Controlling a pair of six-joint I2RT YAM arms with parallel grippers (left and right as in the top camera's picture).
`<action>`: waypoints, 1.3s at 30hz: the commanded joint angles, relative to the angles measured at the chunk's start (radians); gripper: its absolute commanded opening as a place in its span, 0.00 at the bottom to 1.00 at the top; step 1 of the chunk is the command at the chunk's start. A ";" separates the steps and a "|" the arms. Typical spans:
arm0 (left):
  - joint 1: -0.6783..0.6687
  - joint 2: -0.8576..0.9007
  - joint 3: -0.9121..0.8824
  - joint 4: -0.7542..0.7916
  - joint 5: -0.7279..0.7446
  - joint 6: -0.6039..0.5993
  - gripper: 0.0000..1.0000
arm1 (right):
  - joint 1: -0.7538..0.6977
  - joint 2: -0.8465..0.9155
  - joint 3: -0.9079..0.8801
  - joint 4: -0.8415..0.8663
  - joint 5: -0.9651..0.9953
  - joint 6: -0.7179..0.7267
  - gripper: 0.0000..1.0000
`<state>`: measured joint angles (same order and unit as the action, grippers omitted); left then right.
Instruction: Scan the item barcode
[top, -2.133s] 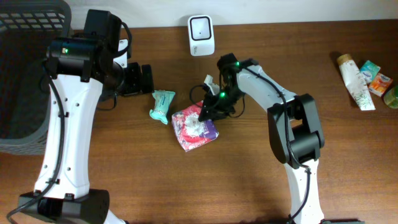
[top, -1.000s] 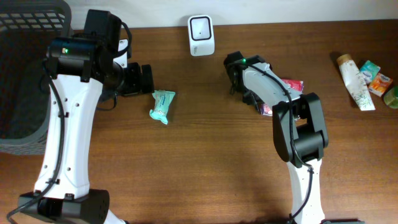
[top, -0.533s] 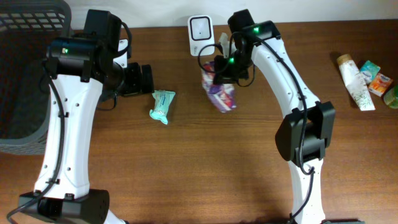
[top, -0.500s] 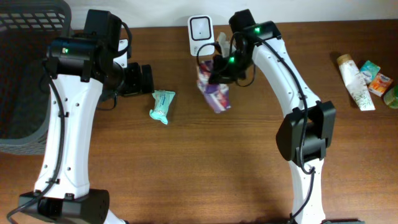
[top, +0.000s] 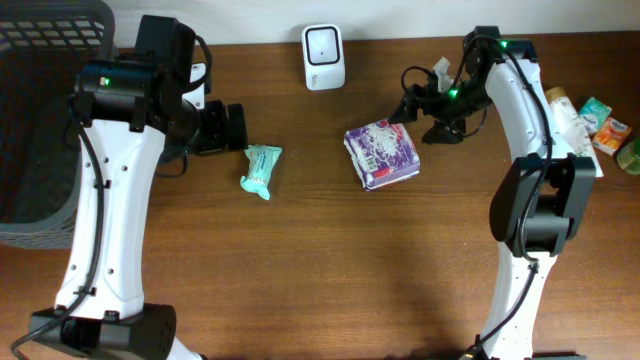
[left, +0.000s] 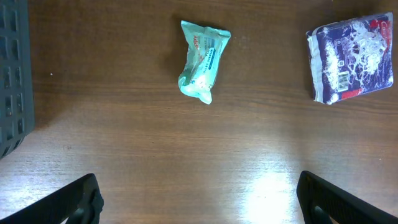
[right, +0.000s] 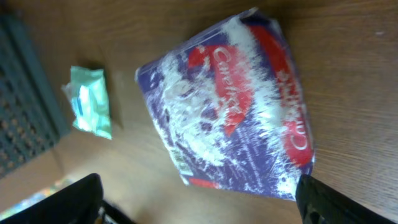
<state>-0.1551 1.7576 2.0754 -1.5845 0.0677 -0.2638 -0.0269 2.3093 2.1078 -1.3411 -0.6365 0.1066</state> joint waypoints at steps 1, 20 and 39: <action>-0.004 -0.002 0.003 0.001 -0.004 0.015 0.99 | 0.006 -0.012 0.016 0.014 0.094 -0.025 0.97; -0.004 -0.002 0.003 0.001 -0.004 0.015 0.99 | 0.043 0.047 -0.203 0.307 -0.067 -0.039 0.04; -0.004 -0.002 0.003 0.001 -0.004 0.015 0.99 | 0.391 -0.013 0.105 0.030 1.253 0.251 0.04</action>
<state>-0.1551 1.7576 2.0754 -1.5848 0.0677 -0.2638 0.3672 2.3219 2.2196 -1.3354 0.7208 0.3378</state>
